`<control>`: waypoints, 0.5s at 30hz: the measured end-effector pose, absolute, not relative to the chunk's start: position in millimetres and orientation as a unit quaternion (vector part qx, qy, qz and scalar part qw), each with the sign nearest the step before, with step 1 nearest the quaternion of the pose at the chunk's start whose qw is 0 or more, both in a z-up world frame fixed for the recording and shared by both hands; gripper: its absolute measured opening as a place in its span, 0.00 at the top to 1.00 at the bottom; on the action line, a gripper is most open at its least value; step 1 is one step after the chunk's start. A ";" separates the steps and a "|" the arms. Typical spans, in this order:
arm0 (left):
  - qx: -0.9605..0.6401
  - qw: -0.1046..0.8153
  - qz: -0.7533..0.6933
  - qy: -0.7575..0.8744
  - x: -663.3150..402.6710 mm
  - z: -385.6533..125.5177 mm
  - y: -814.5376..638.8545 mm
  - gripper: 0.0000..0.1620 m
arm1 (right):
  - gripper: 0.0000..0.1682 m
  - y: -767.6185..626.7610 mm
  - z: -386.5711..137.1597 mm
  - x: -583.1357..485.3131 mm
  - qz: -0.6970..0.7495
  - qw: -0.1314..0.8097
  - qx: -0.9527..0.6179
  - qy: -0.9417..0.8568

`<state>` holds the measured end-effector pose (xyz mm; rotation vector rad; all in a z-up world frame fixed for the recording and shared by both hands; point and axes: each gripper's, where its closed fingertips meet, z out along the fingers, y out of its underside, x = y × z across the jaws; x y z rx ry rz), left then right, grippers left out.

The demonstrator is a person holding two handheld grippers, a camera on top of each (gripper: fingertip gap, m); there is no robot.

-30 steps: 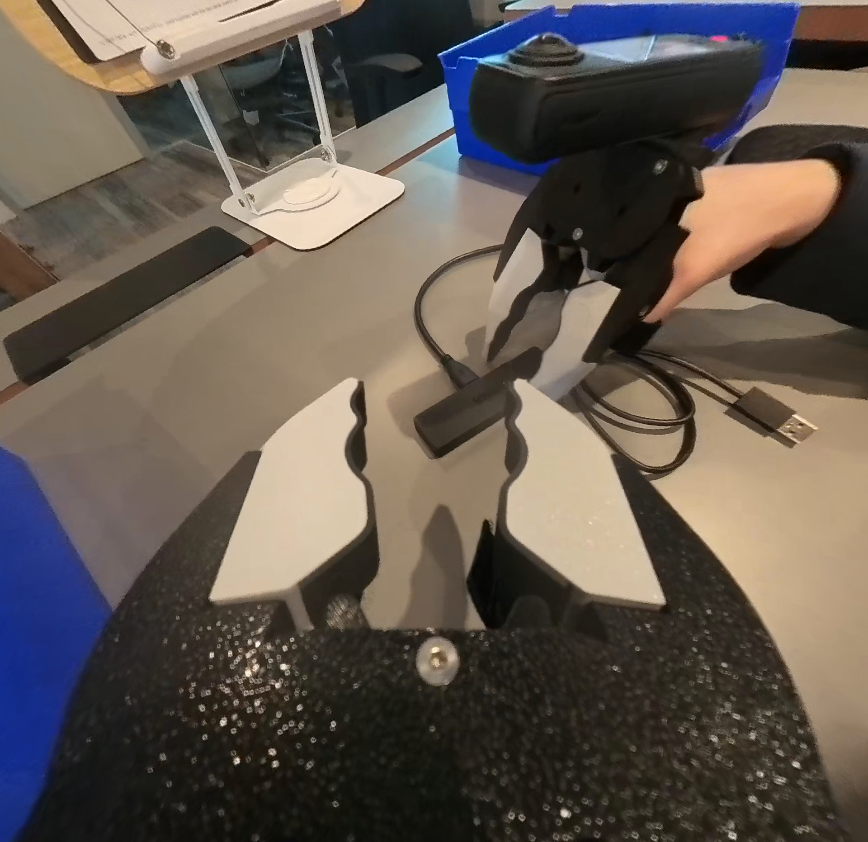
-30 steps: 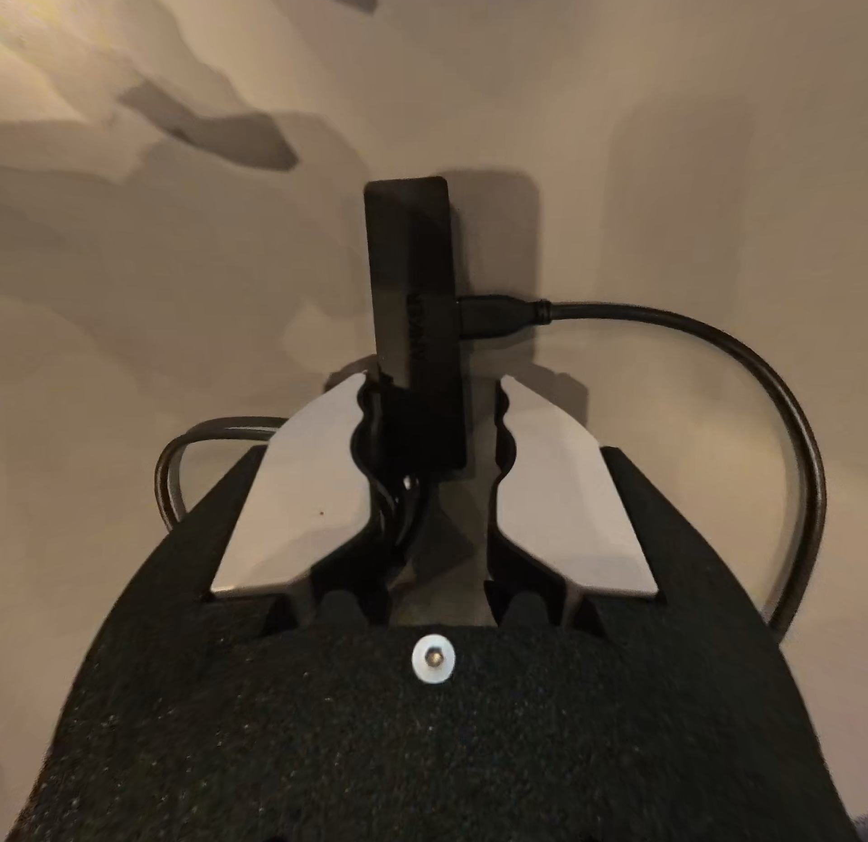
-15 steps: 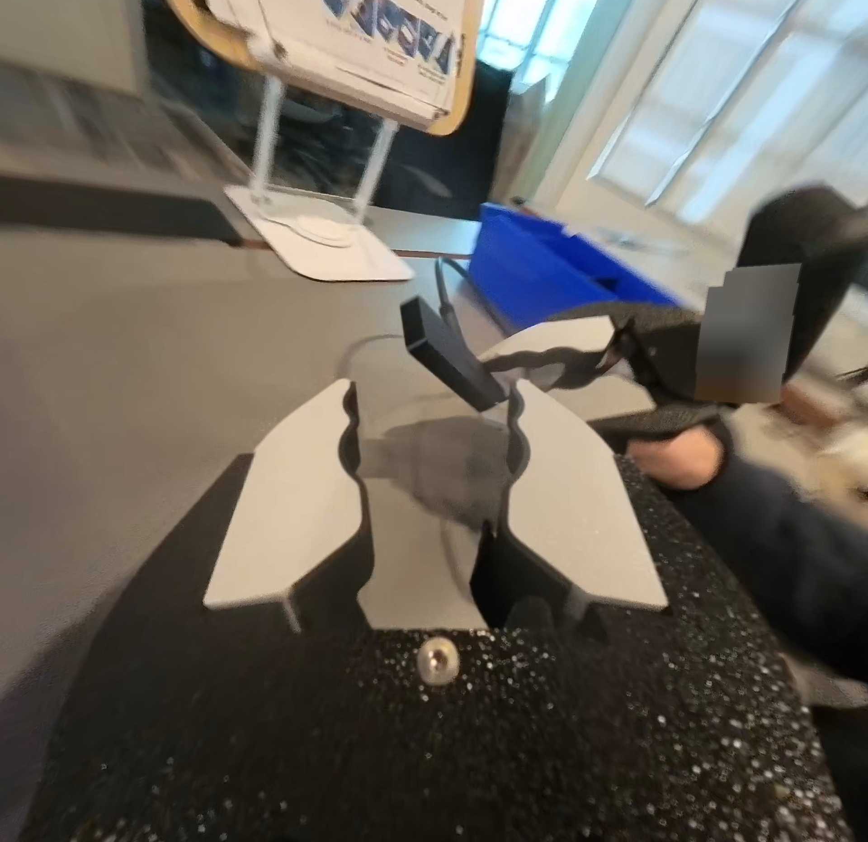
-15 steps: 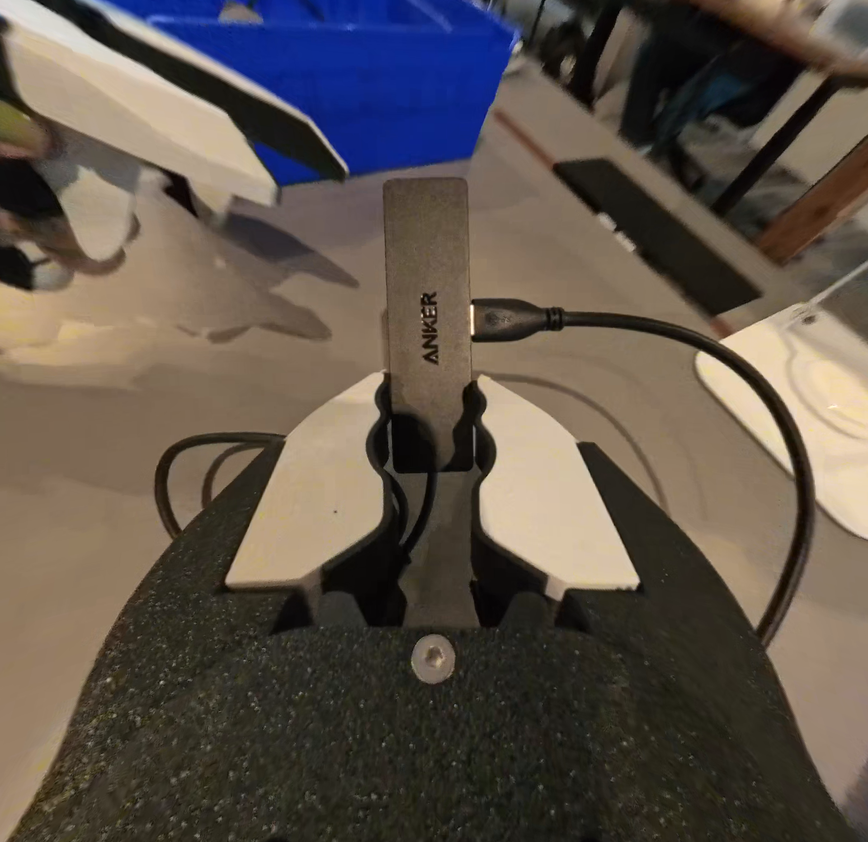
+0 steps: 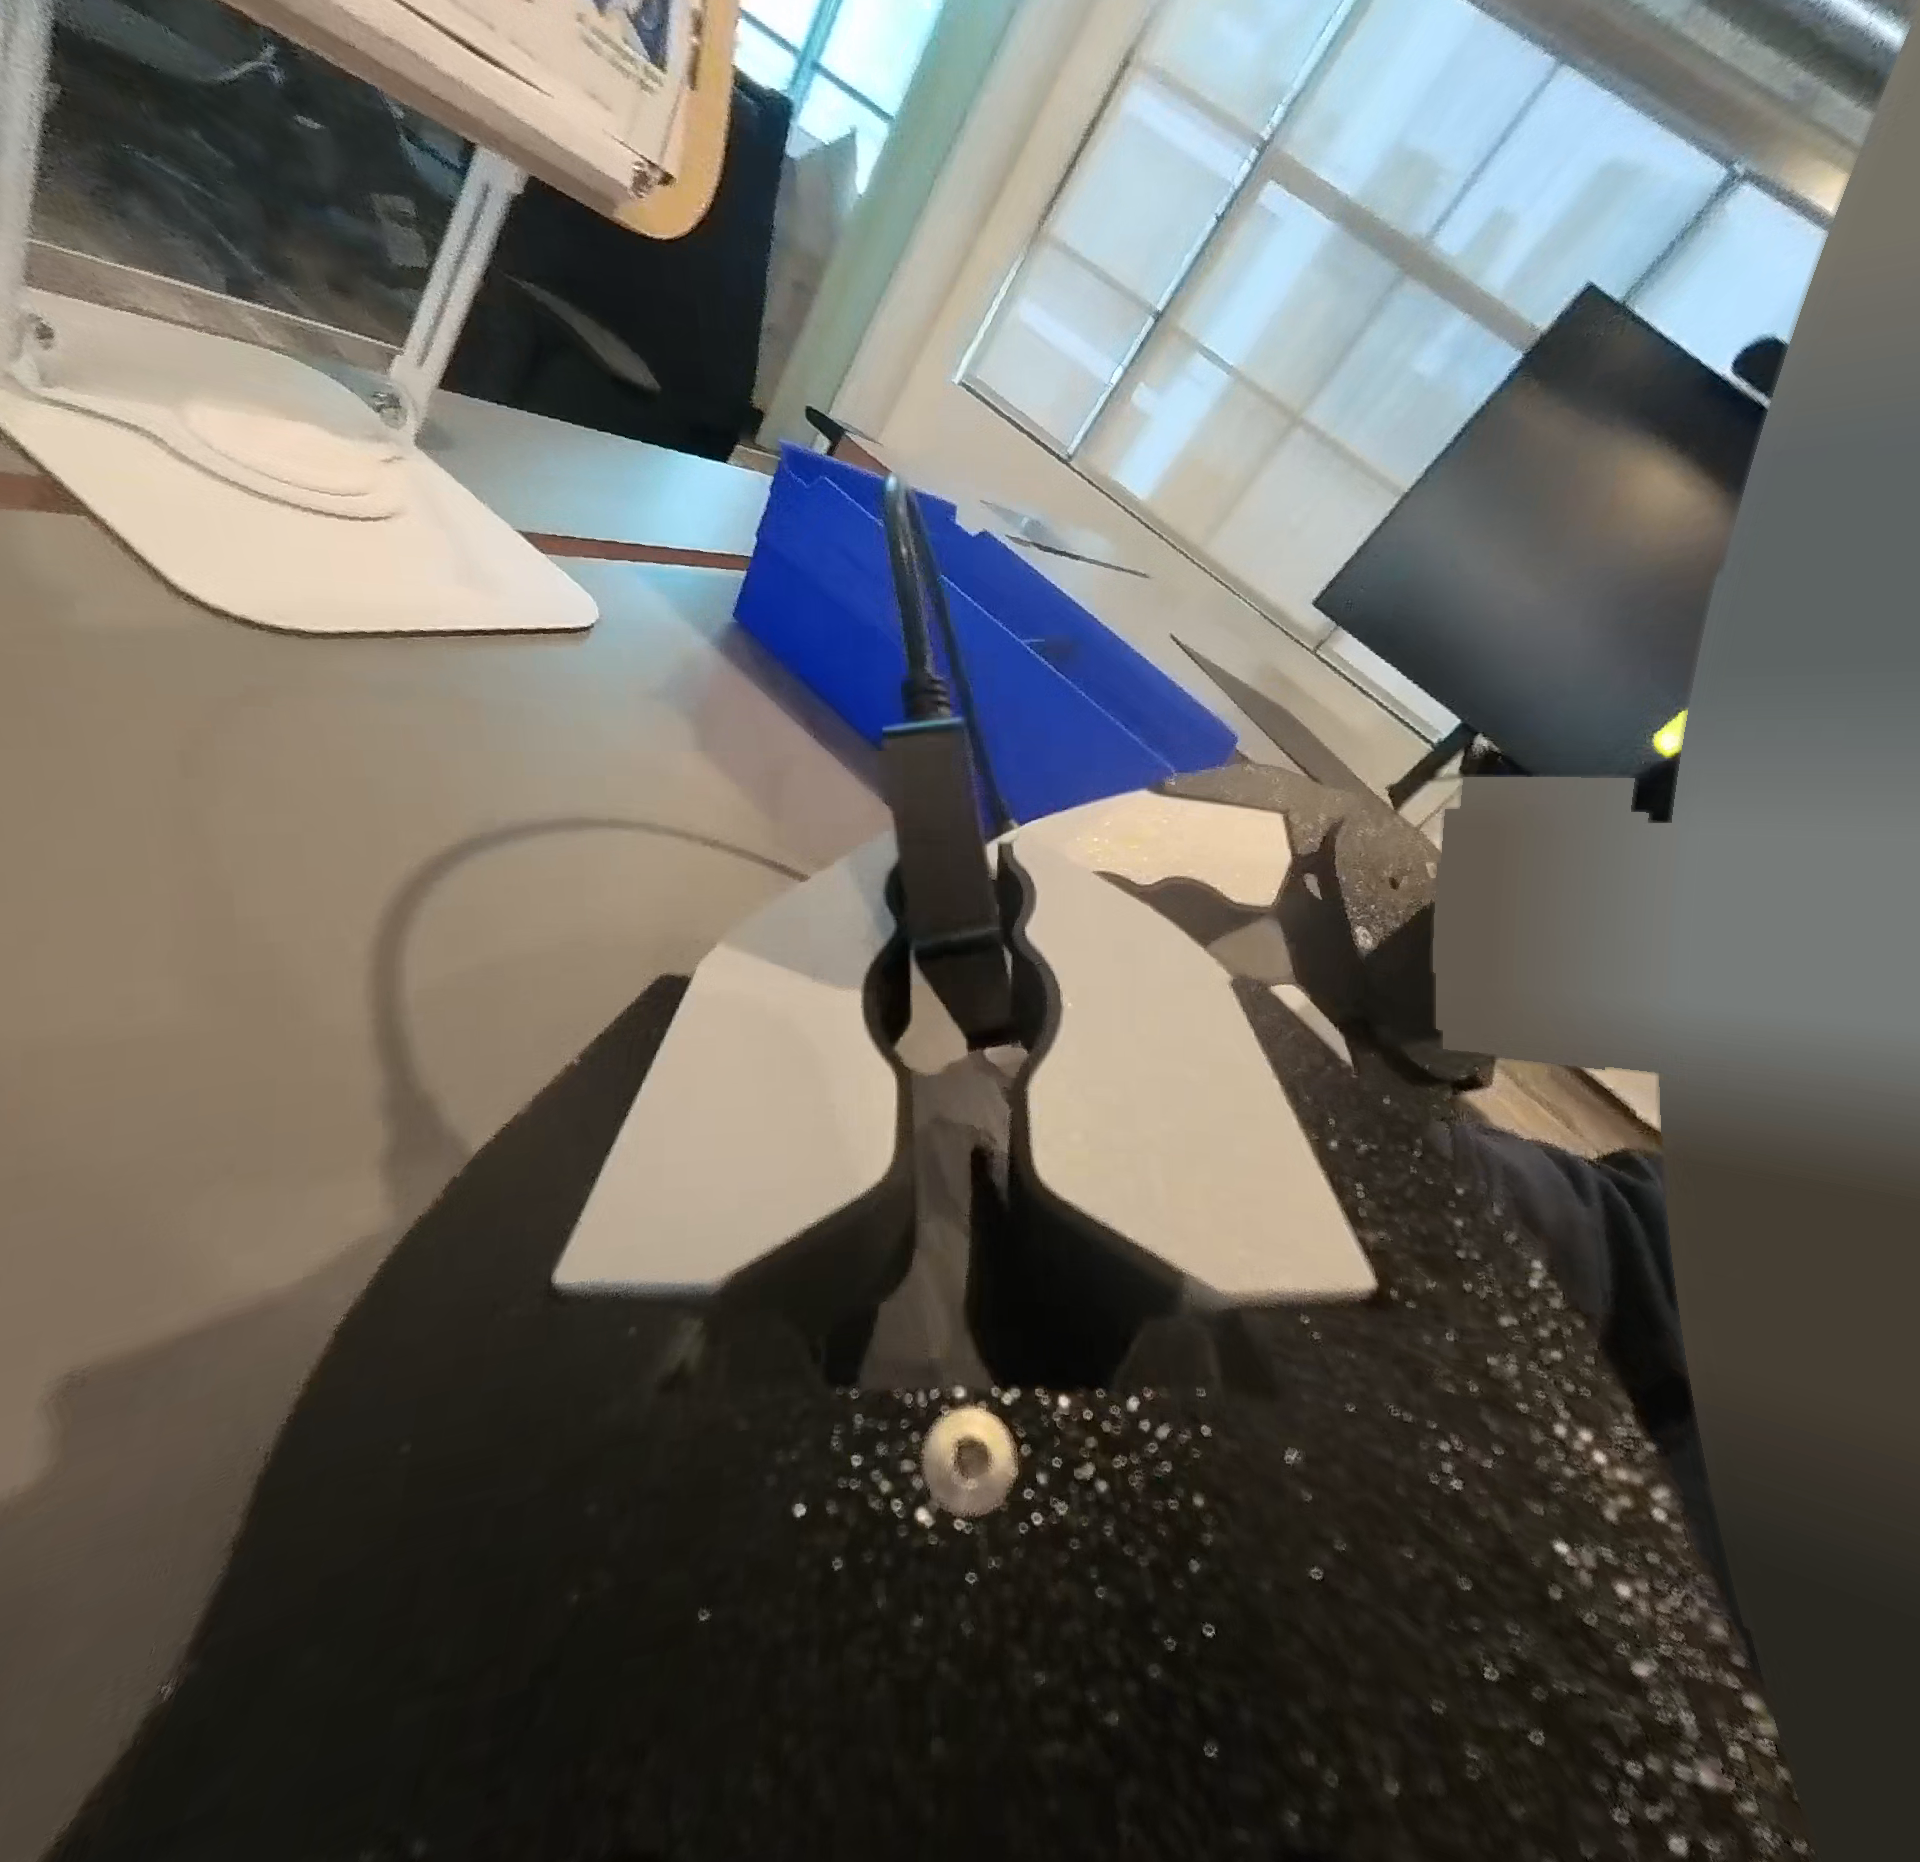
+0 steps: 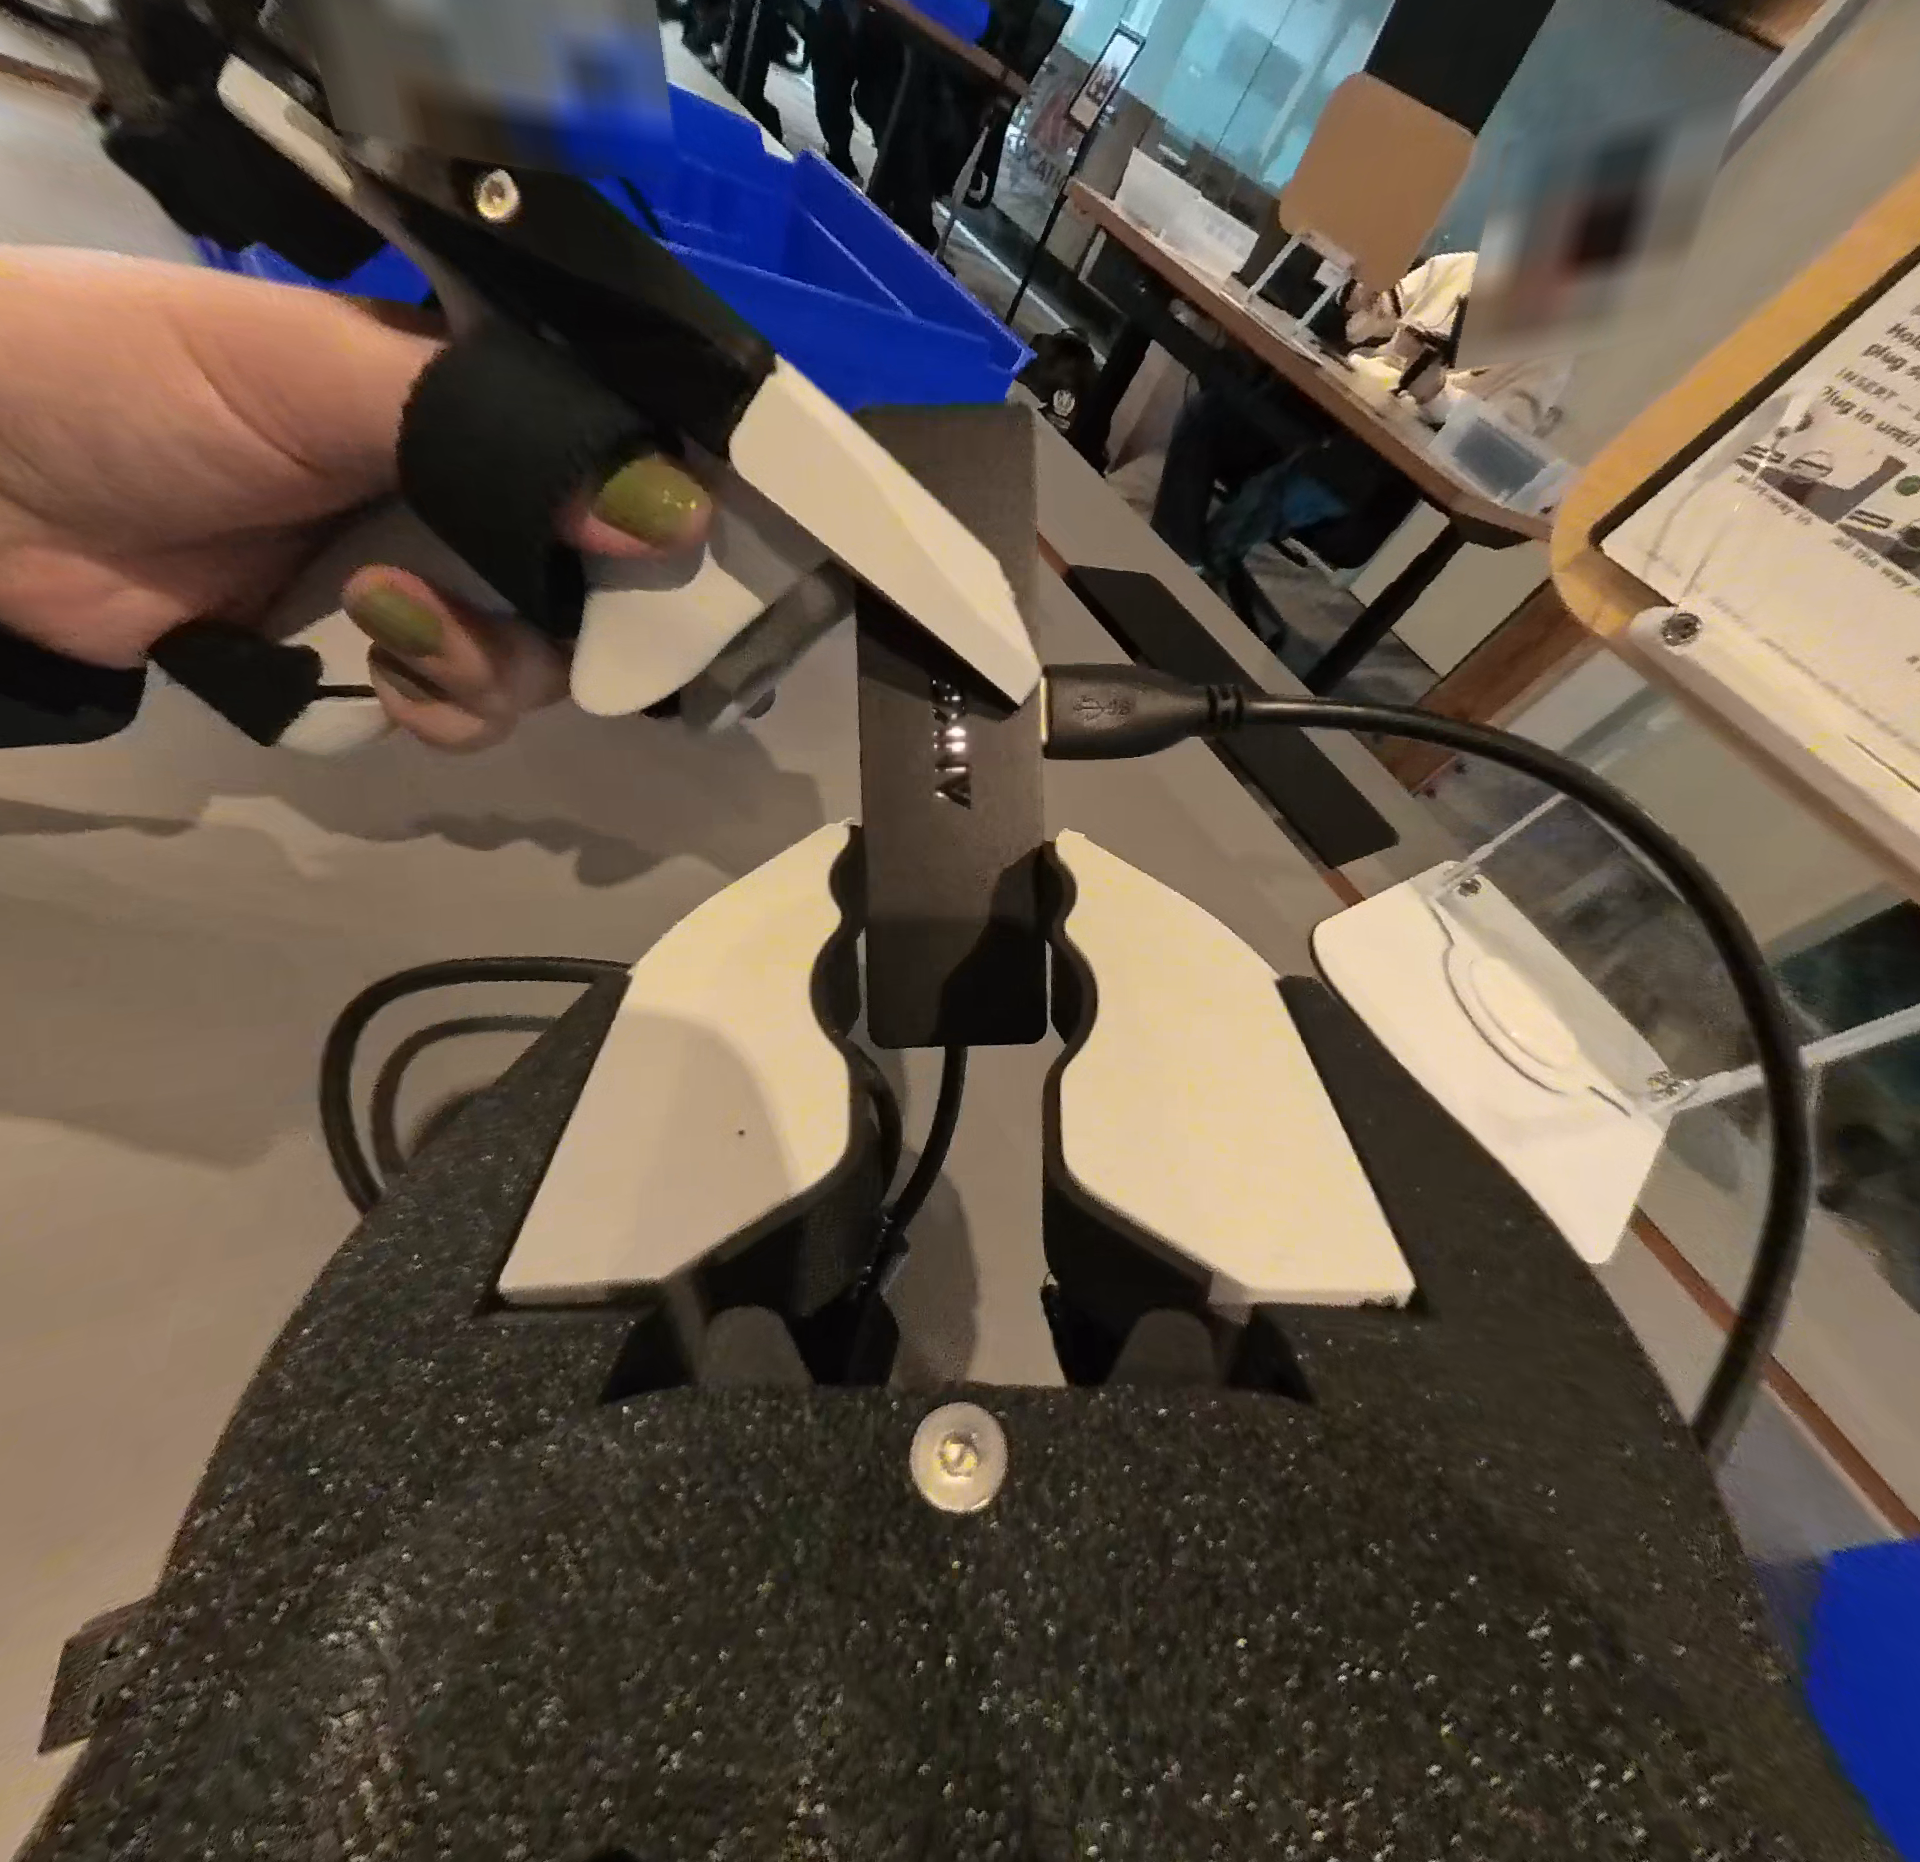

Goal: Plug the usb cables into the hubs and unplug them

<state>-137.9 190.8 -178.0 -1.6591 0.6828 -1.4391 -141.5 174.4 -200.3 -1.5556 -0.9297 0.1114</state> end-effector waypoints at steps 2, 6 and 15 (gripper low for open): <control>-0.647 0.419 -0.571 0.282 -138.3 -176.9 189.4 0.93 | 0.81 172.6 -202.2 -144.4 0.062 0.614 -0.671 -0.412; -0.628 0.457 -0.548 0.311 -142.8 -179.9 186.4 0.93 | 0.76 161.9 -190.6 -144.5 0.160 0.620 -0.652 -0.406; -0.567 0.415 -0.628 0.334 -128.0 -173.8 151.6 0.93 | 0.78 150.3 -158.5 -124.5 0.507 0.544 -0.616 -0.261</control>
